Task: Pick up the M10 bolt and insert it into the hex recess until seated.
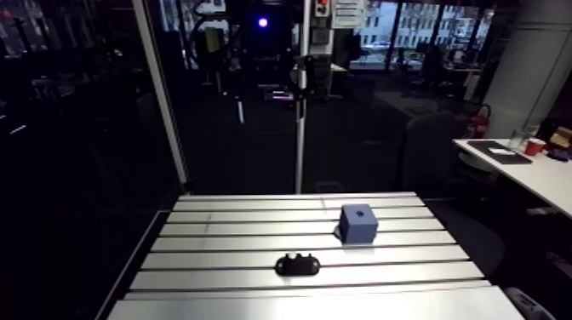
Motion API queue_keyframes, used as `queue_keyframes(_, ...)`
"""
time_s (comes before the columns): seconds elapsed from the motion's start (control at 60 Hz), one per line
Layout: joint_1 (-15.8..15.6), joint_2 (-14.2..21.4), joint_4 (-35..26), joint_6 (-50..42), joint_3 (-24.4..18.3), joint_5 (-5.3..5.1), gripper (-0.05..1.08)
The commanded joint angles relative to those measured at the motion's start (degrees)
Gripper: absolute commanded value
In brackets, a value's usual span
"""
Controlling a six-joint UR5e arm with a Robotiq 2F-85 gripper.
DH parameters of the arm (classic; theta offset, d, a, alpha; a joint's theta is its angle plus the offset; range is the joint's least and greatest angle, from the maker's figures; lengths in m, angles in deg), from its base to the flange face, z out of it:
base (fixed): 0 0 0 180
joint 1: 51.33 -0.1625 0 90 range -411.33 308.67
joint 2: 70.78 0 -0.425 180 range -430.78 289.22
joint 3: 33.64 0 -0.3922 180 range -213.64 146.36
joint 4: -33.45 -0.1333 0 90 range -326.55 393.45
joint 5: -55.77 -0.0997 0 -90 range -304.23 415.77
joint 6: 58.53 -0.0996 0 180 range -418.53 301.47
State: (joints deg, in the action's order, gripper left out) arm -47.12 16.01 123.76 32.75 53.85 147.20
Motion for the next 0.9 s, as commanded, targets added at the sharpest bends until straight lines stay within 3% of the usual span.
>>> queue_keyframes(0.017,-0.5,0.0,0.0,-0.2,0.1,-0.16,0.01)
queue_keyframes(0.6,-0.9,-0.1,0.0,-0.3,0.4,0.01,0.01)
queue_keyframes(0.75,-0.8,0.1,0.7,-0.2,2.5,-0.06,0.01)
queue_keyframes(0.9,-0.8,0.4,6.4,0.3,6.6,0.28,0.01)
